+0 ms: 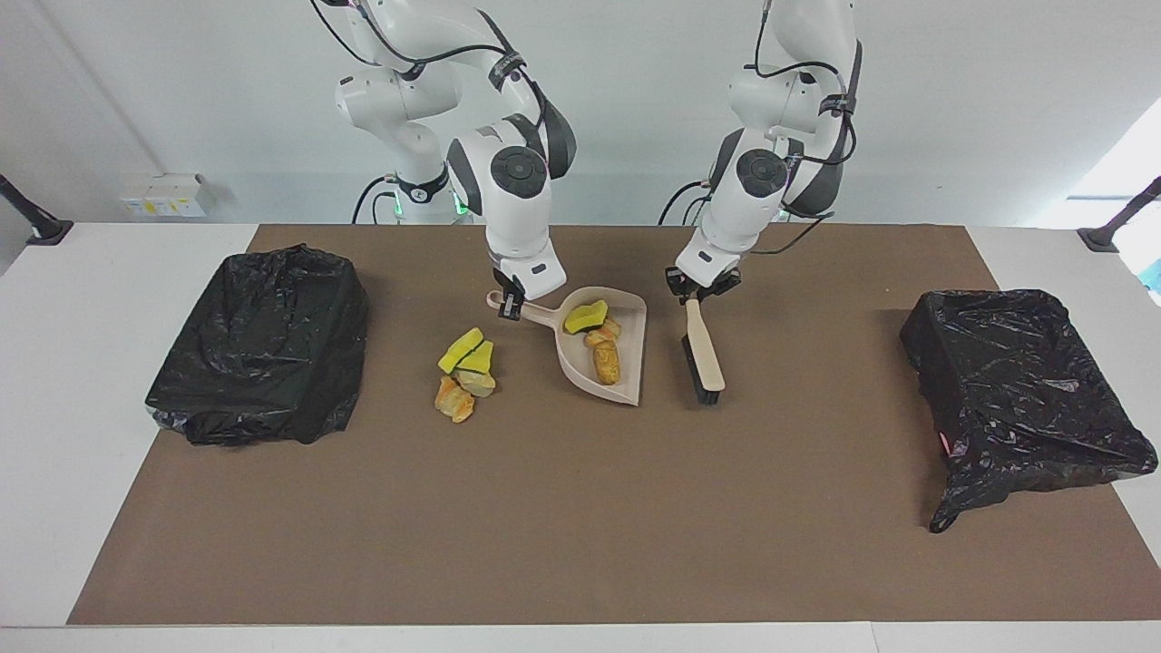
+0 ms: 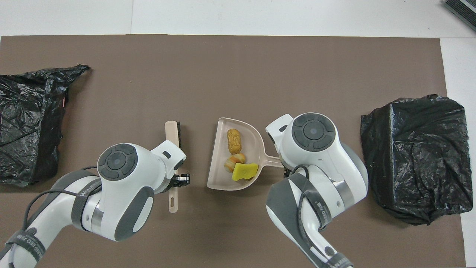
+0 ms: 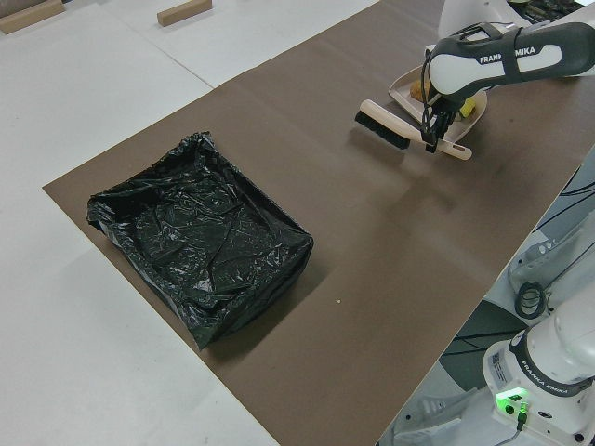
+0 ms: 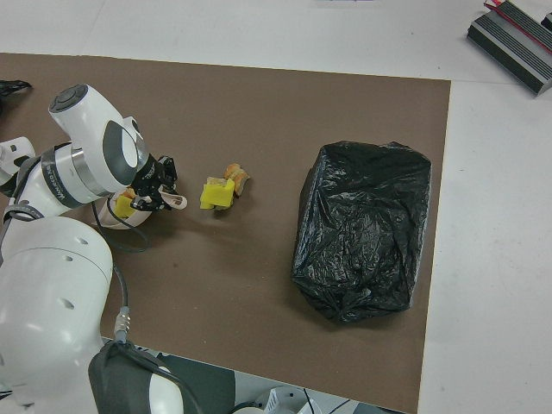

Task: Sweep and dump trash in bin
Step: 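Carry the dustpan to the black bag with the right gripper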

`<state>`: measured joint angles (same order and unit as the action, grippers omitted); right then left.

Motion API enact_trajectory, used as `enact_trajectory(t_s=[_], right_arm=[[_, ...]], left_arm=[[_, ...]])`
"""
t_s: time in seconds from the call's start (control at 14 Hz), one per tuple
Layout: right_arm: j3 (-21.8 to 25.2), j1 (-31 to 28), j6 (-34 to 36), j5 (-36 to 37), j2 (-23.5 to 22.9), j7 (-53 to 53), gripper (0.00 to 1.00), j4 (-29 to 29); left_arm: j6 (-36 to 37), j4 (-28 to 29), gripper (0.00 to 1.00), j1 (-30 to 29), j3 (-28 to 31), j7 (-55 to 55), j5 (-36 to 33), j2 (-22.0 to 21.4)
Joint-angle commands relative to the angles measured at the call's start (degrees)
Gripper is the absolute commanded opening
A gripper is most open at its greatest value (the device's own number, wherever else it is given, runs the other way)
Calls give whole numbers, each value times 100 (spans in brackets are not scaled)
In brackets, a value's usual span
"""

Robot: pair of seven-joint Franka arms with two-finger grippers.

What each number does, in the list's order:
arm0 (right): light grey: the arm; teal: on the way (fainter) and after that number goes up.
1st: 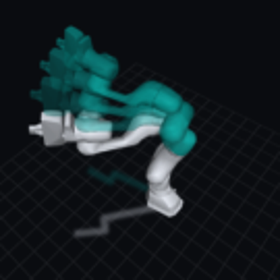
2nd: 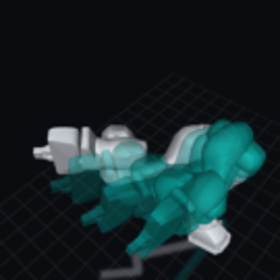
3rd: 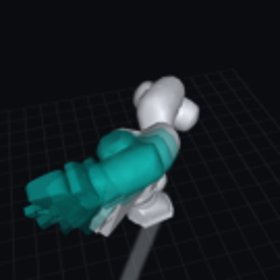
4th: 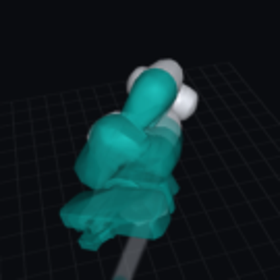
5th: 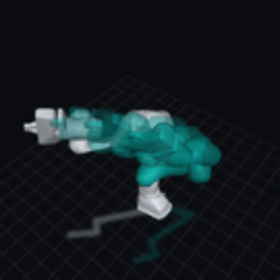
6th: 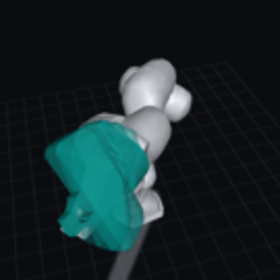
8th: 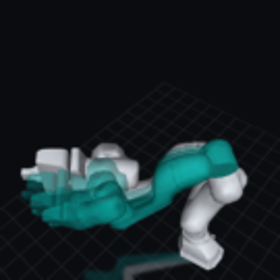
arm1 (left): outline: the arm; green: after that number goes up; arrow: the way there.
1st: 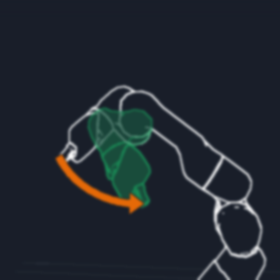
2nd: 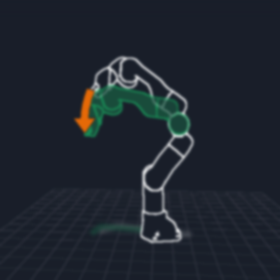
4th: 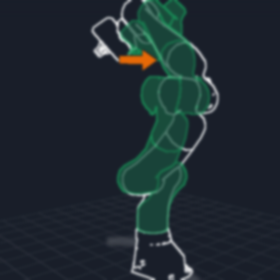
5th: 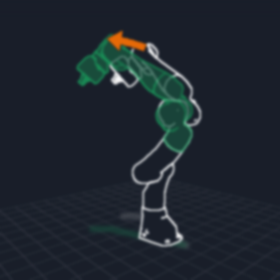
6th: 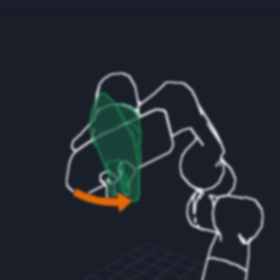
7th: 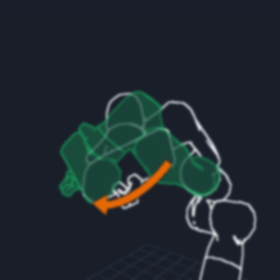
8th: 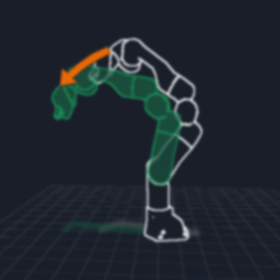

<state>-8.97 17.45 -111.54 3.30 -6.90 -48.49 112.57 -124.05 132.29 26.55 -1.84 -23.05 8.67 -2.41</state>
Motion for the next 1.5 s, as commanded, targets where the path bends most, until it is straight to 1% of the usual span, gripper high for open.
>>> enact_trajectory(t_s=[0.0, 0.14, 0.21, 0.43, 0.5, 0.57, 0.64, 0.71, 0.79, 0.93, 1.0, 1.07, 1.14, 1.21, 1.29, 1.36, 1.43], right_arm=[[-43, -565, 351, 48, 215, -485, 0, -269], [-34, -978, 807, 21, 311, -749, 0, -550], [-17, -1215, 957, -14, 407, -994, 0, -630], [27, -2137, 1380, -67, 698, -2248, 0, -718], [27, -2462, 1433, -67, 785, -2653, 0, -718], [62, -2813, 1564, -67, 830, -3014, 0, -718], [158, -3130, 1617, 20, 830, -3374, 0, -718], [289, -3368, 1609, 47, 830, -3804, 0, -718], [404, -3562, 1574, 82, 830, -4209, 0, -745], [545, -3984, 1469, 414, 830, -4921, 0, -823], [572, -4212, 1329, 634, 830, -5212, 0, -867], [572, -4423, 1128, 776, 830, -5485, 0, -885], [598, -4591, 934, 881, 830, -5670, 0, -877], [616, -4714, 750, 1030, 830, -5802, 0, -877], [625, -4759, 609, 1215, 830, -5839, 0, -877], [625, -4785, 512, 1399, 830, -5839, 0, -859], [625, -4786, 476, 1645, 822, -5839, 0, -842]], left_arm=[[135, -28, 0, -115, -54, -94, -120, -22], [135, 42, 0, -11, -80, -418, -129, -84], [127, 60, 0, 138, -106, -637, -129, -101], [170, 69, 0, 963, -106, -1568, -120, -215], [301, 51, 0, 1192, -106, -1780, -111, -207], [302, 77, 0, 1560, -106, -2052, -111, -137], [311, 147, 0, 1798, -106, -2333, -68, -137], [363, 165, 0, 1844, -124, -2475, -59, -180], [407, 192, 0, 2027, -124, -2494, -41, -189], [329, 366, 0, 2257, -124, -2747, 38, -172], [355, 359, 9, 2258, -115, -2749, 38, -163], [338, 342, 46, 2197, -106, -2662, 38, -137], [346, 315, 75, 2187, -106, -2652, 38, -119], [373, 237, 100, 2153, -98, -2687, 29, -102], [408, 175, 100, 1996, -63, -2661, 29, -102], [434, 166, 100, 1672, -62, -2513, -5, -102], [443, 122, 100, 1356, -62, -2094, -23, -102]])
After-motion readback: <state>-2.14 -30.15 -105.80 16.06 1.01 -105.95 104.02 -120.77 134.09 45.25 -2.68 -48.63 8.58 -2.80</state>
